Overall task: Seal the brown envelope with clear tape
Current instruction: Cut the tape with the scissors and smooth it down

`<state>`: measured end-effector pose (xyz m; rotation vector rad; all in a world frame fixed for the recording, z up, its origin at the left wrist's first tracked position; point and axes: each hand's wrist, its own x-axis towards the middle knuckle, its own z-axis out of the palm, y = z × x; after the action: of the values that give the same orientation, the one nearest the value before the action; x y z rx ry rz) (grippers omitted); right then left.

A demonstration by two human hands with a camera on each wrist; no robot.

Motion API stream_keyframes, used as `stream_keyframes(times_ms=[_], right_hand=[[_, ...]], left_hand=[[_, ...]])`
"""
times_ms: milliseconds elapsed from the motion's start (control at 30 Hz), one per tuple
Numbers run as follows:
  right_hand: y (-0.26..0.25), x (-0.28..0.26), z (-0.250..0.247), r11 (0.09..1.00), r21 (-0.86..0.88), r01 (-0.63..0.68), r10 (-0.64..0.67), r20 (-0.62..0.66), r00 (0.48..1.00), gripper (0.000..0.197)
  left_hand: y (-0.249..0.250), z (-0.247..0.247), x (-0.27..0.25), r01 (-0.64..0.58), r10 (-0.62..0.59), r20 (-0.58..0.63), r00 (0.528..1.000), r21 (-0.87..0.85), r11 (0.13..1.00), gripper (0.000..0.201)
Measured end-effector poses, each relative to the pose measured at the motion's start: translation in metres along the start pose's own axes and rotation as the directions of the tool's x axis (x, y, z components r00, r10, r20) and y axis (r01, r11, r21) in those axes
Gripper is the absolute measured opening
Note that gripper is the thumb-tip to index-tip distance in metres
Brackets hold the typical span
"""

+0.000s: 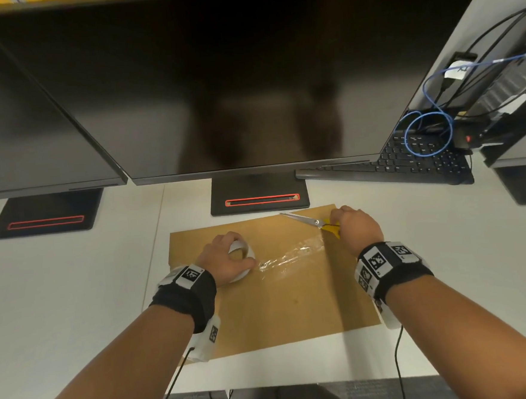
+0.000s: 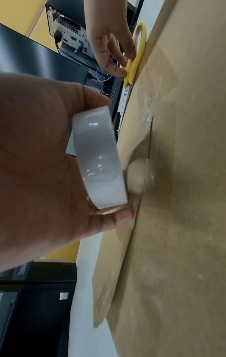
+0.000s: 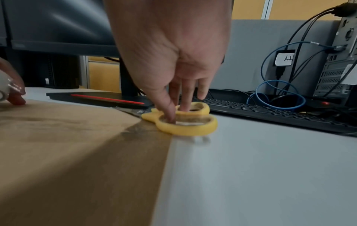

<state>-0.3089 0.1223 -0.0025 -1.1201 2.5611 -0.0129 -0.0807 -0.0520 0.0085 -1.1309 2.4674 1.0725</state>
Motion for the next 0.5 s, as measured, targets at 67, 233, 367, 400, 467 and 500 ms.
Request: stream_keyframes(times_ms=[67, 233, 367, 400, 467, 500], right_hand=[[-0.001, -0.005, 0.001, 0.999, -0.029, -0.02, 0.019, -0.036, 0.999, 0.041], [-0.033, -0.029, 0.018, 0.957, 0.077, 0.28, -0.266, -0.154, 0.952, 0.033], [-0.069, -0.049, 0.044, 0.873, 0.13, 0.47, -0.474, -0.008, 0.881, 0.045], [-0.075, -0.051, 0.049, 0.873, 0.115, 0.473, -0.477, 0.004, 0.879, 0.046], [-0.084, -0.057, 0.058, 0.892, 0.083, 0.445, -0.448, 0.017, 0.894, 0.046], [-0.086, -0.06, 0.061, 0.898, 0.068, 0.434, -0.436, 0.017, 0.9, 0.049]], left_hand=[[0.0, 0.0, 0.0, -0.009, 0.009, -0.003, 1.0, 0.055, 0.998, 0.062], [-0.009, 0.004, 0.001, -0.067, 0.074, -0.016, 0.997, 0.272, 0.96, 0.072], [-0.007, 0.007, -0.002, -0.038, 0.048, -0.007, 0.999, 0.496, 0.867, 0.088], [-0.005, 0.007, -0.004, -0.045, 0.059, -0.01, 0.998, 0.532, 0.846, 0.093], [-0.001, 0.01, -0.012, -0.108, 0.137, -0.005, 0.991, 0.583, 0.805, 0.091], [0.002, 0.014, -0.017, -0.157, 0.183, 0.019, 0.983, 0.604, 0.781, 0.083]])
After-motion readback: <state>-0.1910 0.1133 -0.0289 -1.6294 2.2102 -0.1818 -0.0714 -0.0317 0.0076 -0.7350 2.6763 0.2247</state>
